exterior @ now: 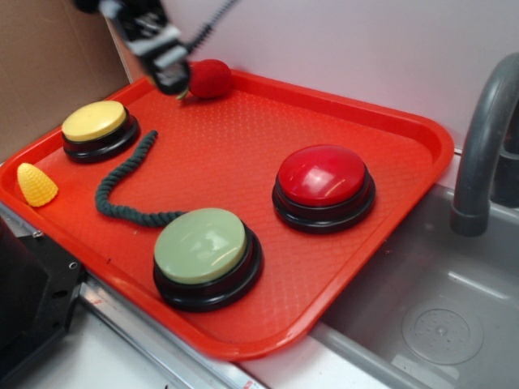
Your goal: Push the red button.
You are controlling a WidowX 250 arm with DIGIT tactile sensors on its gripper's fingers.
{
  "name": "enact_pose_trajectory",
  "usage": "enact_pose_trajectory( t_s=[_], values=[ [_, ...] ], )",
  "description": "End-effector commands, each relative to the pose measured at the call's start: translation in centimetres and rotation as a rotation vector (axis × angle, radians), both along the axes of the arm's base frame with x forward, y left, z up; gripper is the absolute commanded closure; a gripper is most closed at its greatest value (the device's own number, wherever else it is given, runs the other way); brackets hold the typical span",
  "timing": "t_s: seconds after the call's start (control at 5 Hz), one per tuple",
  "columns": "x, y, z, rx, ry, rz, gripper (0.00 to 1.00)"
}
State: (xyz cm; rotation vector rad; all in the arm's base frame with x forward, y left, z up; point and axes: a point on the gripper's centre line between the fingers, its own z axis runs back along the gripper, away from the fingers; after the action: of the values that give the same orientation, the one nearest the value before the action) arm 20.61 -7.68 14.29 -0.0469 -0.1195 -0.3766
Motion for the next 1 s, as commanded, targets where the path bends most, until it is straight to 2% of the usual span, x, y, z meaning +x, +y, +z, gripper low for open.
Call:
enact_pose_trajectory(
  t_s=[0.0,0.2,0.4,0.6,0.8],
  values=[
    [0.4,-0.6,1.0,-0.021,-0.046,-0.005,0.0],
    [0.4,-0.6,1.0,-0.021,-0.046,-0.005,0.0],
    [2.6,-2.9,-0.6,0.054,-0.077,-0.128,0.0],
    [4.4,-4.9,-3.2,0.032,-0.115,-0.235,0.0],
    [5.8,-5.4,-4.8,-0.003,-0.151,-0.241,0.0]
  ],
)
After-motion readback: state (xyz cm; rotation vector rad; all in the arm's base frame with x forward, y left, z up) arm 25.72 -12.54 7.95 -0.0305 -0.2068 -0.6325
